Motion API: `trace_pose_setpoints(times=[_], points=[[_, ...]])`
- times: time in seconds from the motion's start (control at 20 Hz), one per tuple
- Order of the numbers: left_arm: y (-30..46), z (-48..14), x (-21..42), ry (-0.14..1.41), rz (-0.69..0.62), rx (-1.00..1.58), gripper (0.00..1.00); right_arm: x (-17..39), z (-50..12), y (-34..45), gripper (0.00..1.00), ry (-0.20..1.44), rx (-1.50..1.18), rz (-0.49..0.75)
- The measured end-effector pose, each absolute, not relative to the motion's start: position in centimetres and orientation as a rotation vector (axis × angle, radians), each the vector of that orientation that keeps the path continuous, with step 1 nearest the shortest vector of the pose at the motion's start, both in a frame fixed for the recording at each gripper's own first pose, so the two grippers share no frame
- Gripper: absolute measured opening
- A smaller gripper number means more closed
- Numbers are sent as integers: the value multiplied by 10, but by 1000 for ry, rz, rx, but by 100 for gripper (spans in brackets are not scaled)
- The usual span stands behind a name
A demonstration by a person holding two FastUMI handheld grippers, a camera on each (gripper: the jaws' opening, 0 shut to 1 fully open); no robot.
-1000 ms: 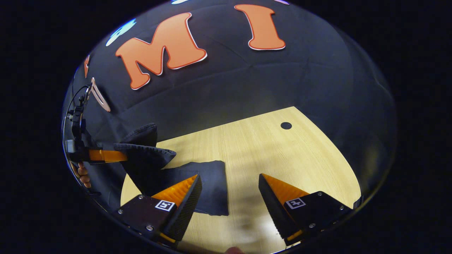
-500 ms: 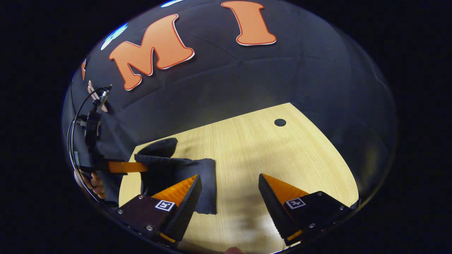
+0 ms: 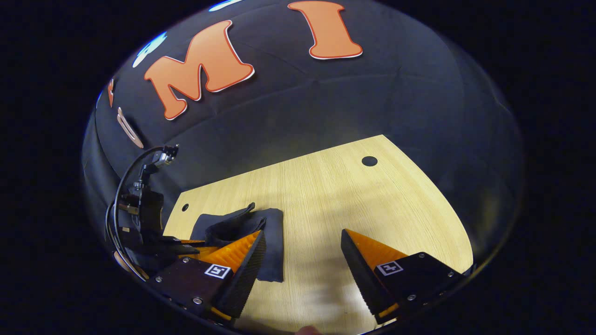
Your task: Grasp the waist and the cuffs of the jeans and fold them to make the two legs overlap; first hold the waist and fold one-third of the jeans toward the cuffs, then hold the cuffs and fold the remaining one-third in the same direction to finish folding.
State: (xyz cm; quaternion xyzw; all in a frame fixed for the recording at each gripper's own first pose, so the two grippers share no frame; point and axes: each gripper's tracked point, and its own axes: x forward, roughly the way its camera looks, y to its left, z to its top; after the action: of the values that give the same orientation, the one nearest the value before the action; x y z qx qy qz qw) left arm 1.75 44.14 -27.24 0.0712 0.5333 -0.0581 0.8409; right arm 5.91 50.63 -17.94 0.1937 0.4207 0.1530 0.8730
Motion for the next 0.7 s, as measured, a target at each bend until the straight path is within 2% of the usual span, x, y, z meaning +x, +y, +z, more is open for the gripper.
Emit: trace_pose_setpoints(times=[0.05,0.25,0.45,0.7], points=[[438,-268,18,1116,-137,123,28,59,-175,508,98,869,397,325],[420,-238,10,1074,-210,-15,99,61,-156,524,98,818,371,358],[434,-195,11,950,-200,0,99,67,-127,525,98,721,318,362],[471,-112,20,680,-117,68,99,83,-65,528,98,482,252,357]])
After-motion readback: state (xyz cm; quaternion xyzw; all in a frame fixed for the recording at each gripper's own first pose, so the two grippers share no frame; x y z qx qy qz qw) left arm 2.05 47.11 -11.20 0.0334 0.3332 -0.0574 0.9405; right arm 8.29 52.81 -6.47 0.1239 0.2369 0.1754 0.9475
